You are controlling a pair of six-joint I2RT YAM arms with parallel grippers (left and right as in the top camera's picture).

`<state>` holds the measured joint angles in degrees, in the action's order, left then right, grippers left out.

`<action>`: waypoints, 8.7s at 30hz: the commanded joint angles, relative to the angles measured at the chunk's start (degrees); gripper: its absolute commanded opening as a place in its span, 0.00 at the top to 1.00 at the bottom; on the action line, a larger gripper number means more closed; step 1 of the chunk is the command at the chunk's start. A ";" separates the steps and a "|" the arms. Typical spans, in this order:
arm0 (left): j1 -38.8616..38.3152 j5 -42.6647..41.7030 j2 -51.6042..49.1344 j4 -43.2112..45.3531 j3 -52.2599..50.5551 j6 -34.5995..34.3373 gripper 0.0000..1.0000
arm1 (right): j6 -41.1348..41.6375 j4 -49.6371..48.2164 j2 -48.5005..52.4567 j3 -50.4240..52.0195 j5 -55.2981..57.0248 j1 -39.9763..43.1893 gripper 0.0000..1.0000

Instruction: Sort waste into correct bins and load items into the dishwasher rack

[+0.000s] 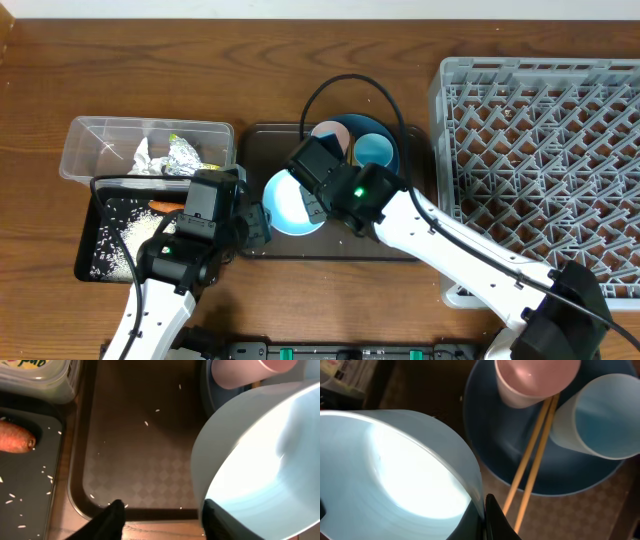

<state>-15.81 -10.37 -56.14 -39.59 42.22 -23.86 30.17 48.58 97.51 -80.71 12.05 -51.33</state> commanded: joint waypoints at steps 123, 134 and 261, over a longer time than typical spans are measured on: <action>0.09 -2.27 0.31 1.53 0.00 0.26 0.00 | -49.18 -11.45 14.38 0.20 44.68 34.23 0.53; 0.09 -2.27 0.31 1.53 0.00 0.28 0.00 | -42.82 -8.96 -2.05 0.17 22.18 37.11 0.43; 0.09 2.05 0.31 2.45 0.00 0.04 0.00 | -16.13 6.32 -7.63 0.79 -12.02 29.24 0.01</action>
<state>-15.81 -8.99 -56.14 -37.17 42.19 -23.94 15.25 54.06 90.89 -79.96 -0.23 -23.57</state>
